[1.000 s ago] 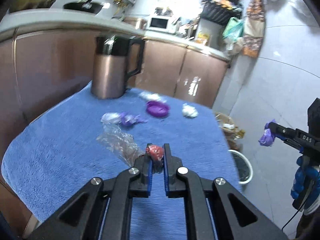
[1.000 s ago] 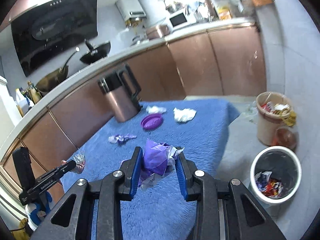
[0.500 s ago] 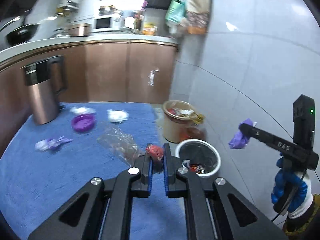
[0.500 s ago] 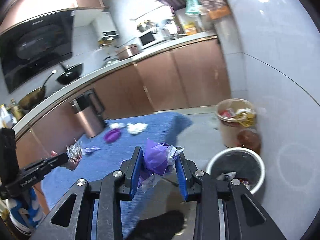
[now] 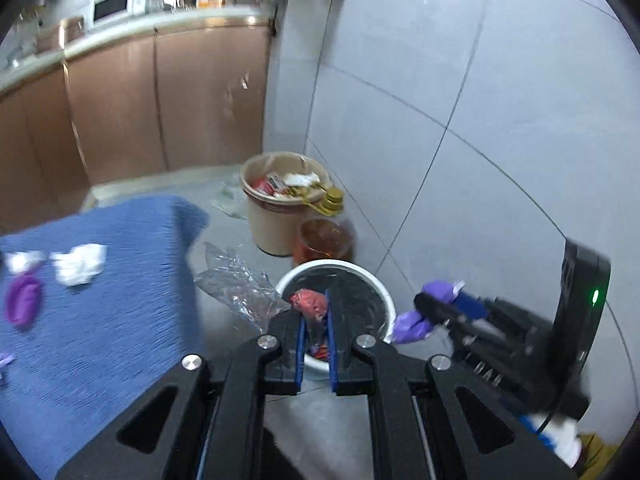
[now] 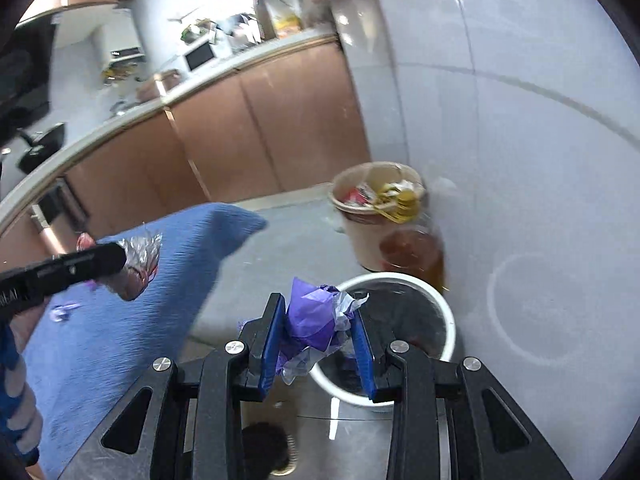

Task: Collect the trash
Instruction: 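Carry both items to the bin and open both tools to drop them, then move both tools back over the table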

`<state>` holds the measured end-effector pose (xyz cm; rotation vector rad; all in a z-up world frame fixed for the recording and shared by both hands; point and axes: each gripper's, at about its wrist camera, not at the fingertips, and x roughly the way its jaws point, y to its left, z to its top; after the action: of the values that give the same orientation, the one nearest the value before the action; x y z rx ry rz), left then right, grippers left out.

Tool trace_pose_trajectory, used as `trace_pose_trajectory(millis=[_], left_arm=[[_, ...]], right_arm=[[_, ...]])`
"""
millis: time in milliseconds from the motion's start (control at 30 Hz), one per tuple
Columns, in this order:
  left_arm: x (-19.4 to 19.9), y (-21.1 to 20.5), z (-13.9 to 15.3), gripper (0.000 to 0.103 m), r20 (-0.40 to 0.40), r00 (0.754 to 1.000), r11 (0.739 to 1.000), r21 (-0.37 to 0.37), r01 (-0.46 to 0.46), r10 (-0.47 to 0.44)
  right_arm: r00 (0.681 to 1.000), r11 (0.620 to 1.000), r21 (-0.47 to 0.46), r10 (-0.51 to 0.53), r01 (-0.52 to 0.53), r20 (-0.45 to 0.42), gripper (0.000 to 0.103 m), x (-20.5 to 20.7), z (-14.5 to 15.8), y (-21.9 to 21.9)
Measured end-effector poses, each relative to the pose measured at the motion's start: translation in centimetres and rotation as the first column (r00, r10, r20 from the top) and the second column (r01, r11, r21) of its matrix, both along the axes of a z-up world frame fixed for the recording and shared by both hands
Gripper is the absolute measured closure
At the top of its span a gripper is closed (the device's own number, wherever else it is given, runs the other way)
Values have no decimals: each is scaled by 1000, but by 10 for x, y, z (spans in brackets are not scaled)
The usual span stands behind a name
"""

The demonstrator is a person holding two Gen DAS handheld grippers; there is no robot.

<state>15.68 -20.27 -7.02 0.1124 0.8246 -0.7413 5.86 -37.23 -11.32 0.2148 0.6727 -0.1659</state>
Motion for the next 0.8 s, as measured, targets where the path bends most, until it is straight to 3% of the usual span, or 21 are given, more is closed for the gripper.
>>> trace_pose_trajectory(millis=[200, 367, 567, 633, 700, 800], left_arm=[[55, -47, -32, 95, -112, 994, 999, -36, -11, 7], [83, -76, -55, 93, -182, 983, 998, -62, -24, 12], [102, -100, -76, 91, -233, 972, 999, -42, -30, 19], [106, -103, -79, 85, -243, 970, 999, -44, -30, 18], [106, -104, -78, 69, -242, 970, 998, -49, -35, 22], [104, -105, -74, 61, -238, 971, 998, -63, -31, 15]], right_arm=[[995, 997, 1, -76, 77, -65, 71, 33, -34, -42], [989, 993, 11, -112, 114, -101, 70, 52, -56, -65], [981, 992, 2, -128, 130, -145, 68, 67, -77, -79], [980, 991, -1, -129, 131, -152, 63, 67, -80, -79], [980, 992, -5, -129, 130, -154, 60, 66, -81, -78], [980, 992, -5, -126, 127, -153, 59, 62, -80, -73]])
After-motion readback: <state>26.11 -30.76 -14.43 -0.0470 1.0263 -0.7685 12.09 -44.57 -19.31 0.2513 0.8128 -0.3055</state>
